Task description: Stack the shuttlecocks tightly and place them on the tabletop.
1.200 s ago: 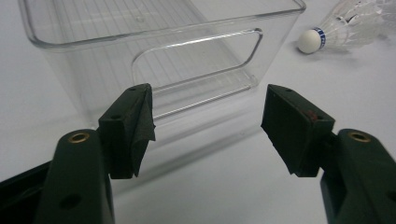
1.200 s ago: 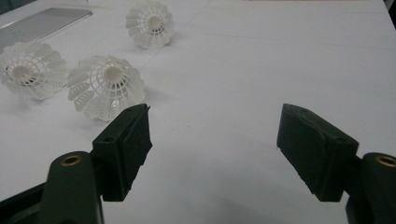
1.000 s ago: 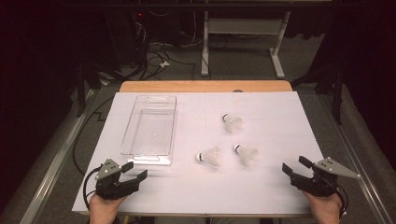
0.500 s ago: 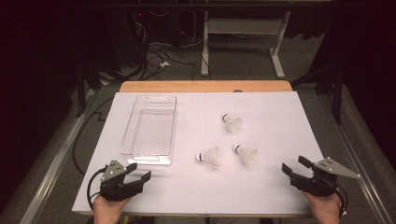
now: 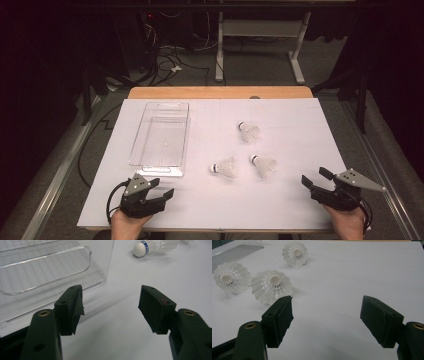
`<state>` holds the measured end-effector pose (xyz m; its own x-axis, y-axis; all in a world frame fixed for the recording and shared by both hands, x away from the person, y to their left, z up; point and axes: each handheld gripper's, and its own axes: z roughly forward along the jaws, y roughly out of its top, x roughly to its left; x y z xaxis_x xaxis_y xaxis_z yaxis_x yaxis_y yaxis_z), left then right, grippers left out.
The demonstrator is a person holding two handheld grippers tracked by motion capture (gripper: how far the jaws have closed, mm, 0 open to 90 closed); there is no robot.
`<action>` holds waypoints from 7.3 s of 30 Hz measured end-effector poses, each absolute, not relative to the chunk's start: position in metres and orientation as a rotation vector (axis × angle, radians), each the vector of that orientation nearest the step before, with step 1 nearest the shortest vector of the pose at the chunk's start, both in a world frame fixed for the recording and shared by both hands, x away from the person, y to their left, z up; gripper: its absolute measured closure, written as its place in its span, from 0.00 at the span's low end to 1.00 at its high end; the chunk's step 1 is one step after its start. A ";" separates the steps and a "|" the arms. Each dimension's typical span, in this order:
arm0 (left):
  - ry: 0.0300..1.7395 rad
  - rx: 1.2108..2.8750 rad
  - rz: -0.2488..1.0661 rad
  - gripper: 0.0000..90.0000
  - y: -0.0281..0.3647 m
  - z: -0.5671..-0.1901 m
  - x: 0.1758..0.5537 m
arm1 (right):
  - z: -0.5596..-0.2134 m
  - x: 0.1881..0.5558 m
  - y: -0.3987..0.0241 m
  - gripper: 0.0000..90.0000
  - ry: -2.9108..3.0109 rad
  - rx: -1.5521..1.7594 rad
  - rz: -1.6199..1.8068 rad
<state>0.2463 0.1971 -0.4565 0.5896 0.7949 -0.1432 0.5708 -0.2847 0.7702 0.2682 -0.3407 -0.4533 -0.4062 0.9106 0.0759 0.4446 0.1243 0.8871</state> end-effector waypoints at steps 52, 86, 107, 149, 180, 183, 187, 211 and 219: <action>0.981 2.083 0.205 0.46 0.108 -0.458 0.263 | -0.454 0.269 -0.339 0.30 1.934 1.290 1.229; 0.984 2.078 0.192 0.41 0.073 -0.434 0.295 | -0.454 0.269 -0.339 0.31 1.948 1.289 1.229; 1.018 2.114 0.162 0.39 0.049 -0.423 0.318 | -0.455 0.270 -0.339 0.31 1.954 1.288 1.228; 1.108 2.225 0.166 0.46 0.015 -0.427 0.355 | -0.456 0.271 -0.339 0.31 1.964 1.294 1.225; 1.049 2.271 0.245 0.97 0.029 -0.418 0.359 | -0.456 0.272 -0.341 0.31 1.953 1.315 1.250; 1.050 2.272 0.254 0.98 0.031 -0.416 0.360 | -0.456 0.273 -0.341 0.31 1.957 1.317 1.250; 1.058 2.275 0.265 0.98 0.035 -0.414 0.363 | -0.457 0.273 -0.340 0.31 1.965 1.311 1.248; 1.065 2.236 0.246 0.99 0.047 -0.403 0.377 | -0.457 0.272 -0.339 0.31 1.970 1.308 1.244; 1.085 2.220 0.219 0.99 0.051 -0.405 0.385 | -0.456 0.272 -0.339 0.31 1.970 1.306 1.246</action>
